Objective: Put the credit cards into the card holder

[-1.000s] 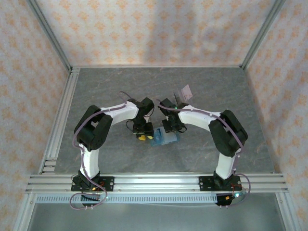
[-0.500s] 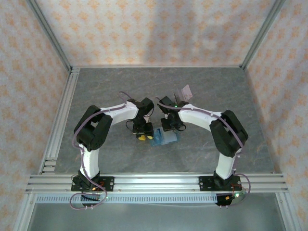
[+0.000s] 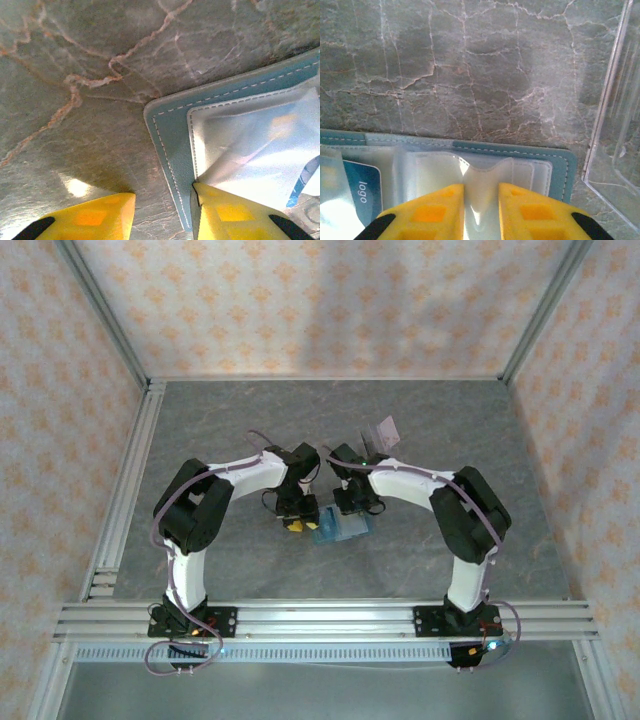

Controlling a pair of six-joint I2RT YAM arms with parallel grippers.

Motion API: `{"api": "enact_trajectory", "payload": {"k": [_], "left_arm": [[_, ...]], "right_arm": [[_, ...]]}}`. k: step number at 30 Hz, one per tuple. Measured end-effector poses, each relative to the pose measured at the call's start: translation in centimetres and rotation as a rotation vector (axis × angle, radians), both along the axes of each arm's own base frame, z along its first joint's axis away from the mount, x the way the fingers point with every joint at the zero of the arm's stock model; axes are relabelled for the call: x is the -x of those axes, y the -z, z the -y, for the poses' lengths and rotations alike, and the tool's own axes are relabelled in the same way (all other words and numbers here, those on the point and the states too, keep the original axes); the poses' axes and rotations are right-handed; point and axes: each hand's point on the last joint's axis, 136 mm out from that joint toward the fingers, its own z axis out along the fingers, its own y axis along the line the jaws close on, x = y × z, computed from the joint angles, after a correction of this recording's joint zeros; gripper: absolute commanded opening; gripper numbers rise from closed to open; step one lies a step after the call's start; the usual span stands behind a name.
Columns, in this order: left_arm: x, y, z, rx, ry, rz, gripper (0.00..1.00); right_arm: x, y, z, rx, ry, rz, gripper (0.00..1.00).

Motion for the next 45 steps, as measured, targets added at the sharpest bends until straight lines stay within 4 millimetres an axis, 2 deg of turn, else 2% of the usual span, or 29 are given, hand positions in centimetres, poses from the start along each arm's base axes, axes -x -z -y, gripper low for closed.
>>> {"api": "enact_trajectory", "payload": {"k": [4,15,21,26,31,36,45], "left_arm": [[0.0,0.0,0.0,0.002,0.000,0.004,0.36],[0.0,0.1,0.0,0.007,0.000,0.011,0.36],[0.0,0.1,0.0,0.007,0.000,0.011,0.36],[0.0,0.1,0.0,0.007,-0.001,0.011,0.36],[0.0,0.0,0.0,0.008,-0.003,0.012,0.36],[0.0,-0.1,0.0,0.010,-0.003,0.015,0.36],[-0.1,-0.3,-0.4,-0.005,-0.003,0.032,0.37]], "right_arm": [[0.2,-0.2,-0.3,-0.023,0.007,-0.001,0.00],[0.4,-1.3,-0.5,-0.037,0.008,-0.011,0.00],[0.5,-2.9,-2.2,-0.086,-0.003,-0.020,0.00],[1.4,-3.2,-3.2,-0.127,0.003,-0.055,0.00],[1.9,-3.5,-4.4,-0.202,0.041,-0.105,0.18],[1.8,-4.0,-6.1,-0.304,0.089,-0.134,0.29],[2.1,-3.4,-6.9,-0.389,0.198,-0.193,0.34]]}}
